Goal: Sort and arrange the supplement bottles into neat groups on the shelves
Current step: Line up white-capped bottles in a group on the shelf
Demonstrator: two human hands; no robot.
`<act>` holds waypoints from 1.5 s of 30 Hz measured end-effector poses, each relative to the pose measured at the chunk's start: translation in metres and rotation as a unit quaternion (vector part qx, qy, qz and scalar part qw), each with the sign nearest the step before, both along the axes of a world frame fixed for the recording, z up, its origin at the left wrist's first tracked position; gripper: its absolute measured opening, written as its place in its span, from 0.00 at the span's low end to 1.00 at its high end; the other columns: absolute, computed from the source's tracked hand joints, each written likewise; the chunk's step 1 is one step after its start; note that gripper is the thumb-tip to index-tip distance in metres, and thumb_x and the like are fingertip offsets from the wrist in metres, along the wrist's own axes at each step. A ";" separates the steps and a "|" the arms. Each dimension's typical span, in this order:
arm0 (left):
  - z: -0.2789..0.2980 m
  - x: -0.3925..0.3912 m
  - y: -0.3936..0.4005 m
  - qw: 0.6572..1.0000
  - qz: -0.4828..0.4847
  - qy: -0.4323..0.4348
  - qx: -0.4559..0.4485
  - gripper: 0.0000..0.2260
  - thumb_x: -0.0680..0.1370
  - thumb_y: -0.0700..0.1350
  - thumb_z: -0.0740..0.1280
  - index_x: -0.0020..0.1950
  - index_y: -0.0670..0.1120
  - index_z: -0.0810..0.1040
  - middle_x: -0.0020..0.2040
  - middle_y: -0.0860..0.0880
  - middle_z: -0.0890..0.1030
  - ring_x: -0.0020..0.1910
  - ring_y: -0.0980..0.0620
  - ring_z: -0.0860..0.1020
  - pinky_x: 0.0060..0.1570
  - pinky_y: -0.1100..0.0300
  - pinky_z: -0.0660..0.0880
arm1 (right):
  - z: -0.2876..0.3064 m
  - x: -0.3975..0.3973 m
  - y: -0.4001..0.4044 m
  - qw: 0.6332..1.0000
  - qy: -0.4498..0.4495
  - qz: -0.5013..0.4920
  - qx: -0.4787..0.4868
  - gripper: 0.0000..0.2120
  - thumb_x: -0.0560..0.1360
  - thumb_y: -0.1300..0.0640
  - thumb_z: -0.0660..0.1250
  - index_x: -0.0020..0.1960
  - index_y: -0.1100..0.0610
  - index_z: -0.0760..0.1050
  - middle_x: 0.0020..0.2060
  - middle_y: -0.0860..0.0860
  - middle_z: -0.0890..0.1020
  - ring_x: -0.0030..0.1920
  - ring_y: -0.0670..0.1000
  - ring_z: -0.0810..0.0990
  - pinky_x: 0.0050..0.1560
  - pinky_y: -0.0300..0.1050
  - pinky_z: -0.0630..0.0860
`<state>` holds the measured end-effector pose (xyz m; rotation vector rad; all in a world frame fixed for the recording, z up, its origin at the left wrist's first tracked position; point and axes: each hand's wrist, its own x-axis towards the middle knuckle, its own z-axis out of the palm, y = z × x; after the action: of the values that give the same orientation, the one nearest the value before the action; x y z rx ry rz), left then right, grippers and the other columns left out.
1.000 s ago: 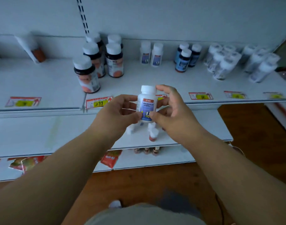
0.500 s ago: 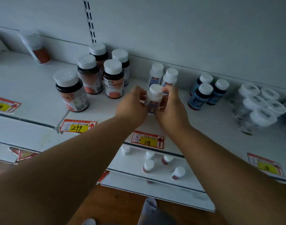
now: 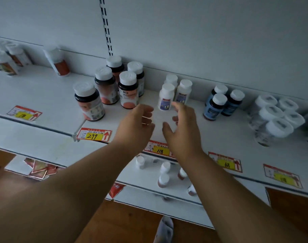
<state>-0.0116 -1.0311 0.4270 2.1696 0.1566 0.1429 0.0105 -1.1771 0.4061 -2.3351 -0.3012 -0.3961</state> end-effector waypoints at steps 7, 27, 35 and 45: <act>-0.016 -0.110 0.075 0.993 -0.097 -0.058 0.042 0.16 0.77 0.38 0.69 0.63 0.53 0.75 0.54 0.55 0.80 0.49 0.60 0.79 0.51 0.70 0.74 | 0.000 -0.136 0.062 0.999 -0.011 -0.032 0.022 0.24 0.75 0.60 0.70 0.69 0.53 0.68 0.61 0.51 0.73 0.58 0.49 0.76 0.55 0.42 0.76; -0.364 -0.063 0.088 0.991 -0.046 0.119 0.026 0.16 0.80 0.40 0.67 0.65 0.55 0.73 0.55 0.58 0.79 0.51 0.57 0.79 0.44 0.71 0.71 | -0.345 -0.105 0.091 0.941 0.303 -0.128 0.080 0.21 0.79 0.56 0.66 0.70 0.45 0.66 0.65 0.44 0.75 0.63 0.45 0.75 0.61 0.41 0.76; -0.445 0.011 0.067 0.993 -0.002 0.103 -0.053 0.20 0.78 0.42 0.69 0.68 0.54 0.70 0.60 0.59 0.76 0.58 0.59 0.77 0.56 0.56 0.78 | -0.430 0.003 0.080 0.946 0.303 -0.096 0.065 0.30 0.81 0.61 0.59 0.79 0.48 0.53 0.76 0.49 0.65 0.75 0.51 0.64 0.74 0.48 0.61; -0.409 -0.008 0.083 0.961 -0.022 0.198 -0.191 0.18 0.75 0.43 0.71 0.64 0.51 0.75 0.54 0.56 0.84 0.52 0.54 0.83 0.57 0.49 0.79 | -0.388 -0.045 0.090 0.944 0.285 -0.087 0.139 0.15 0.79 0.50 0.67 0.64 0.49 0.73 0.45 0.46 0.79 0.44 0.45 0.78 0.42 0.40 0.74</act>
<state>-0.0192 -0.9480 0.0182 1.7890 0.3348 -0.3267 -0.0350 -1.0872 0.0179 -2.0902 0.2298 0.1583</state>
